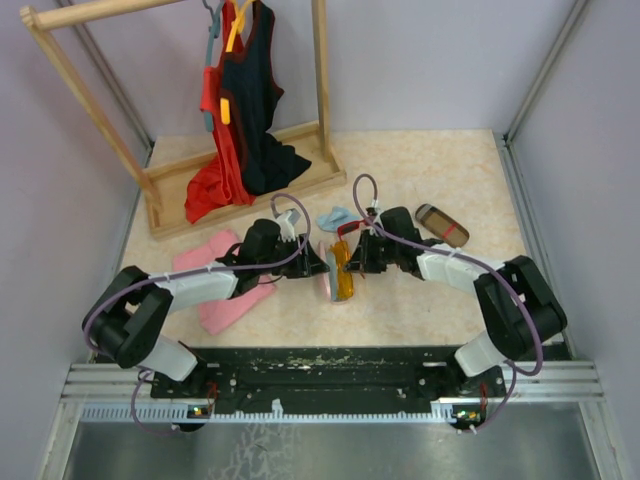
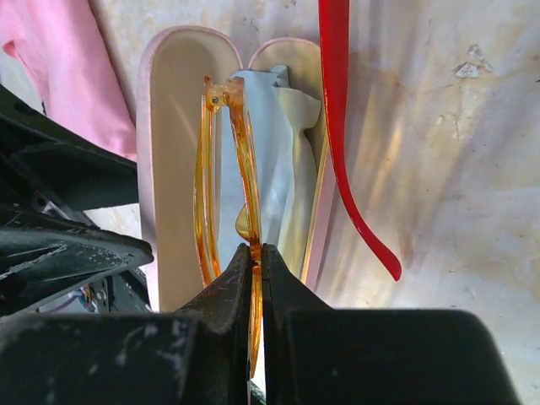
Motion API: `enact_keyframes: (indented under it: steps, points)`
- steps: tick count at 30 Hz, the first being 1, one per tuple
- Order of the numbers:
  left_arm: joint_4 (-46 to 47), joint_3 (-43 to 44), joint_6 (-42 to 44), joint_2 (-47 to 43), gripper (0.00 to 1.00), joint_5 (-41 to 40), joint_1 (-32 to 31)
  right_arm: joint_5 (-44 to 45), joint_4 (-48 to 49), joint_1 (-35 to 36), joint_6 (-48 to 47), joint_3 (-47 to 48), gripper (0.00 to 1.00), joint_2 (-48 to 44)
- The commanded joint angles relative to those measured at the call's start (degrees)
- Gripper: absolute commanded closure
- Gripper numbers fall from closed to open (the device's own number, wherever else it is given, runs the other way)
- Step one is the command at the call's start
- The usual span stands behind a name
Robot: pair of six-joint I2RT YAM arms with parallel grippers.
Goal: Organize the sunglasses
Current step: Place the sunglasses in the sunglasses case.
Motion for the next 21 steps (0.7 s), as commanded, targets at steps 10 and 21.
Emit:
enact_keyframes:
  steps: [10, 21]
  points:
    - [0.7, 2.13, 1.63, 0.51, 0.48, 0.64, -0.43, -2.83, 4.28, 1.22, -0.05, 4.94, 1.0, 5.2]
    - [0.57, 2.07, 1.65, 0.33, 0.49, 0.69, -0.43, -3.47, 5.54, 1.43, 0.03, 5.13, 1.0, 8.66]
